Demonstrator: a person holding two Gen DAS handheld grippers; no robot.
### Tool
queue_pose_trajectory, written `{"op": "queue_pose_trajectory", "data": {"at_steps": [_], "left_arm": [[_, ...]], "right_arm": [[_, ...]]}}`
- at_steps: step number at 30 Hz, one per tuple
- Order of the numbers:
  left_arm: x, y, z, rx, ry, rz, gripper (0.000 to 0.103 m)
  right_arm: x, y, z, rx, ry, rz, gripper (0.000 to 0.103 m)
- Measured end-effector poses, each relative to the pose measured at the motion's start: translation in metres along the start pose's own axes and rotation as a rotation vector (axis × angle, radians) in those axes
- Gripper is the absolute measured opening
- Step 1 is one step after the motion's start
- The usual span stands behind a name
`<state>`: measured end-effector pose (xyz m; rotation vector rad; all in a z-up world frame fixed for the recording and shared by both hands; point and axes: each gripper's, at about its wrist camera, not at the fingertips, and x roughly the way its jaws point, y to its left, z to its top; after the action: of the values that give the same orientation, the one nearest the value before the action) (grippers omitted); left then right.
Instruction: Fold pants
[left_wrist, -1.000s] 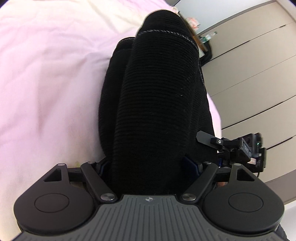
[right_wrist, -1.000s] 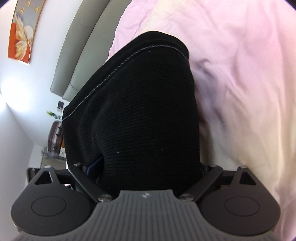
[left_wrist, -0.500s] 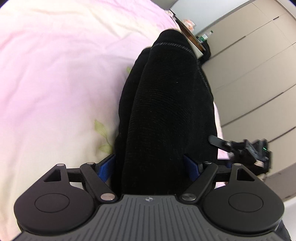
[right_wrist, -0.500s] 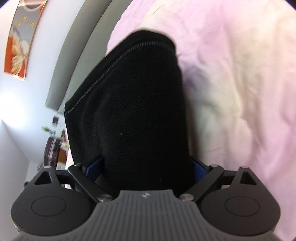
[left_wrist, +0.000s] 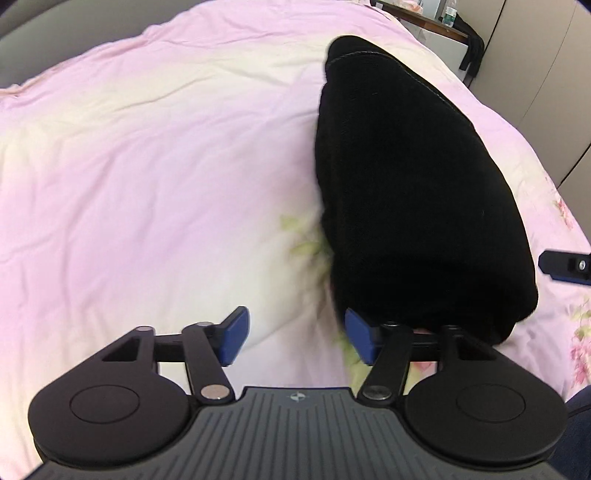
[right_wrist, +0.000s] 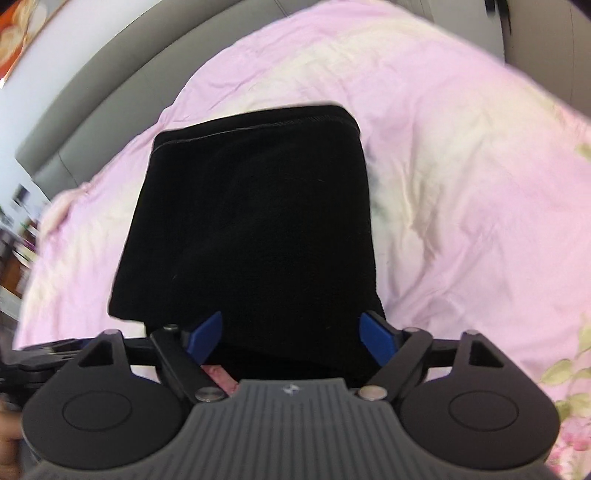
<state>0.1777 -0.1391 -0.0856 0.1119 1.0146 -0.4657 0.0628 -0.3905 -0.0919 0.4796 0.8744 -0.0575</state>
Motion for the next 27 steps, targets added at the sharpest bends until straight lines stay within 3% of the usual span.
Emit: {"op": "queue_pose_trajectory", "data": {"at_steps": [3,4,6,8,11,14,16,19,21,27], "left_arm": [[-0.048,0.003,-0.022,0.017,-0.104,-0.007,0.08],[-0.07,0.01,-0.034,0.024,-0.139,-0.001,0.088],[-0.104,0.01,-0.043,0.04,-0.201,0.006,0.093],[-0.125,-0.002,-0.041,0.061,-0.241,0.006,0.097],[-0.15,-0.026,-0.035,0.112,-0.3,-0.002,0.103],[-0.155,-0.049,-0.032,0.161,-0.277,0.0,0.103],[-0.149,-0.063,-0.032,0.188,-0.259,0.055,0.103],[-0.137,-0.079,-0.035,0.206,-0.23,0.103,0.103],[-0.132,-0.086,-0.035,0.214,-0.196,0.134,0.103],[-0.132,-0.098,-0.042,0.241,-0.148,0.194,0.103]], "right_arm": [[-0.029,0.032,-0.01,-0.088,-0.101,-0.017,0.09],[-0.043,0.045,-0.016,-0.115,-0.142,-0.033,0.093],[-0.064,0.063,-0.027,-0.153,-0.206,-0.079,0.095],[-0.086,0.074,-0.034,-0.156,-0.258,-0.125,0.098],[-0.118,0.078,-0.041,-0.109,-0.302,-0.126,0.098],[-0.142,0.078,-0.047,-0.074,-0.332,-0.142,0.098],[-0.151,0.081,-0.049,-0.079,-0.324,-0.18,0.098],[-0.153,0.082,-0.05,-0.047,-0.25,-0.265,0.098],[-0.153,0.079,-0.051,0.003,-0.208,-0.277,0.098],[-0.159,0.077,-0.063,0.0,-0.231,-0.31,0.098]]}}
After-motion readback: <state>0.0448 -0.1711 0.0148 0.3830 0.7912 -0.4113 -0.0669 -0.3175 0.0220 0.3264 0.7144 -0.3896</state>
